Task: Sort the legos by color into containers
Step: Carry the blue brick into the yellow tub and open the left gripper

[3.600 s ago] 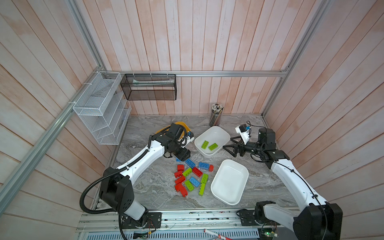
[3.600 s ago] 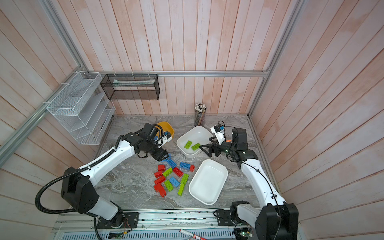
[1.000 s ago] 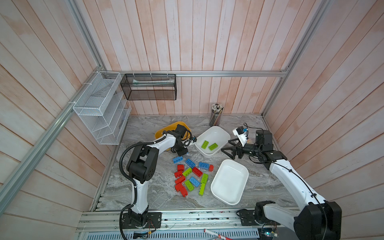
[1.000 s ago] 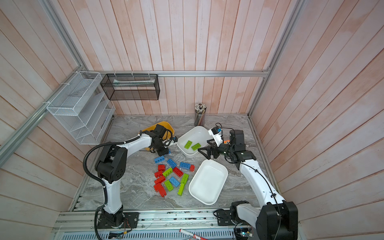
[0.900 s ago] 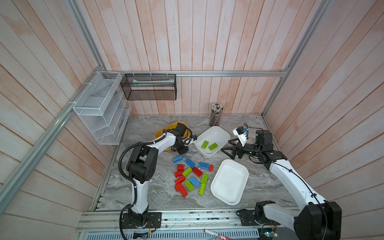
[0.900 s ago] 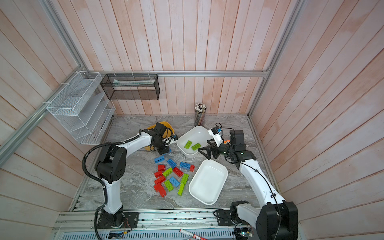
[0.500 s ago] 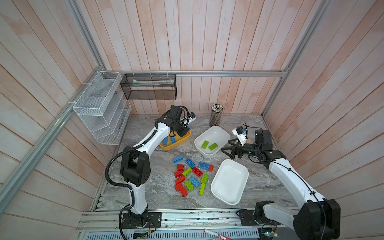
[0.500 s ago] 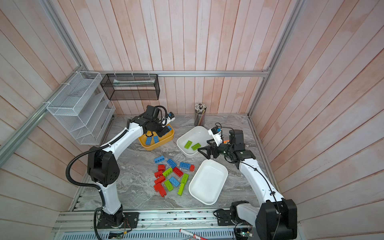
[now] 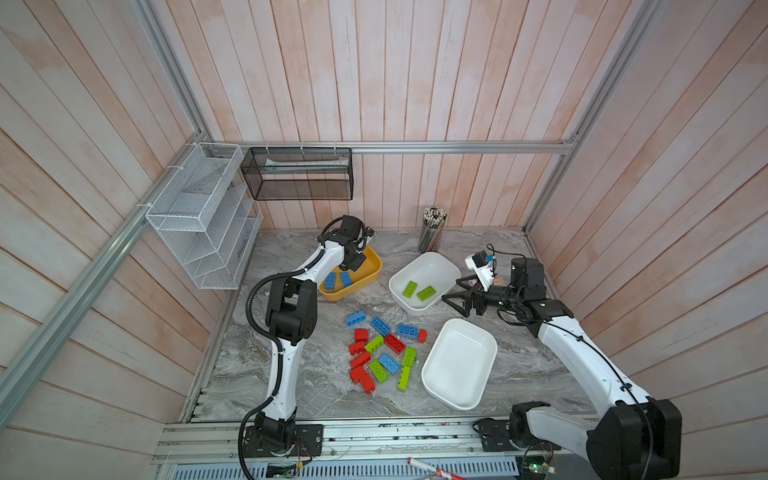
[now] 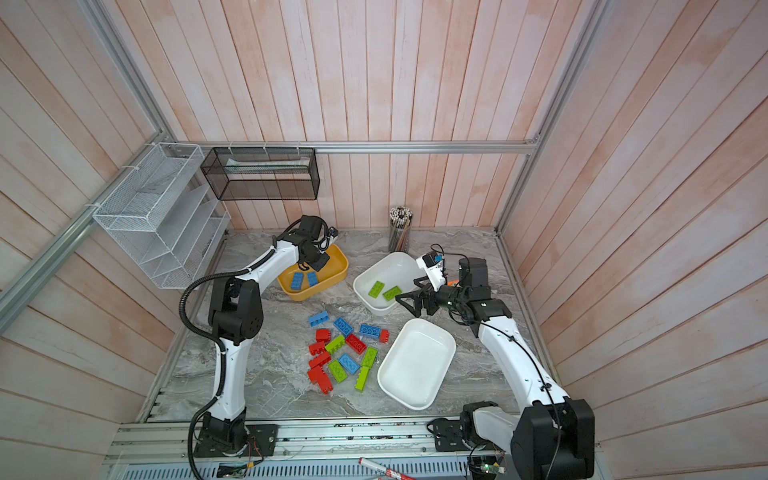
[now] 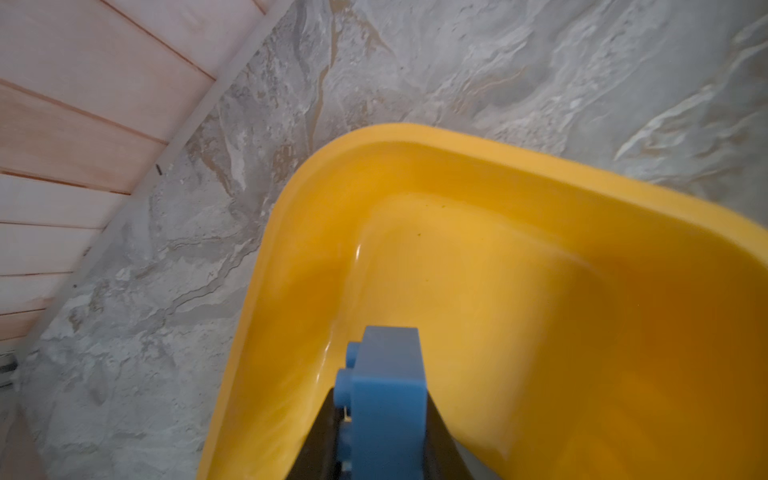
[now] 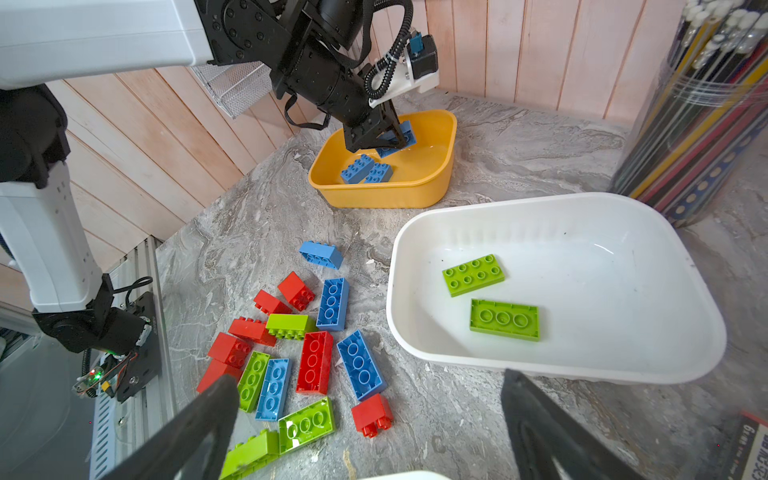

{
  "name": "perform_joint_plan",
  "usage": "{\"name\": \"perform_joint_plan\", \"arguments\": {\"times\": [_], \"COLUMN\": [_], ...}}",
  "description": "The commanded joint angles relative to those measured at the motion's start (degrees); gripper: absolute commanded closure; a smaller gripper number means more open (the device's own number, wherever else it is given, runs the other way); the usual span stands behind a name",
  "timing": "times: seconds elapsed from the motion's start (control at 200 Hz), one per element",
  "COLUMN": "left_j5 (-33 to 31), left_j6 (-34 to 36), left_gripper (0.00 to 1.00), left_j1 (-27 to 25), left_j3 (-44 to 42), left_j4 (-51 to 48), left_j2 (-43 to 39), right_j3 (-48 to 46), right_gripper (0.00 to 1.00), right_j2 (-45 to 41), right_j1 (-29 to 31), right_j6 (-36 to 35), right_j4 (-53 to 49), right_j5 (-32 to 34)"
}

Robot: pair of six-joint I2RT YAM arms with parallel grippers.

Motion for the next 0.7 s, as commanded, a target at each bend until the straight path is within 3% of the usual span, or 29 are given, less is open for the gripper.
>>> {"name": "perform_joint_plan", "arguments": {"times": [0.0,0.17,0.325,0.425,0.565,0.69], "left_j5": [-4.7,-6.3,-5.0,-1.9,5.3,11.3], "left_j6": [2.3,3.5,2.2,-0.1,-3.5,-6.3], "left_gripper": [0.74,0.71,0.59,0.46,0.39,0.35], "left_j1": [0.6,0.8,1.0,0.9,0.3,-1.2], "left_j3": [-0.8,-2.0,-2.4,-2.2,-3.9,-12.2], "left_j4": [2.8,2.4,-0.1,-2.6,-7.4,-7.8], "left_j2": [1.0,1.5,0.6,-2.1,-7.9,-16.5], "right_j3": [1.2,0.8,0.9,1.3,1.7,1.8], "right_gripper": [0.02,0.02,0.02,0.02,0.02,0.02], "right_j2": [0.0,0.0,-0.7,-0.9,-1.4,-1.4], "right_j1": [-0.2,-0.2,-0.3,-0.3,-0.3,-0.3], "right_j6": [-0.8,-0.2,-0.3,-0.5,-0.6,-0.6], "right_j4": [-1.3,-0.8,-1.2,-2.0,-2.3,-2.5], "right_j5": [0.3,-0.1,0.0,-0.1,0.3,0.3]}}
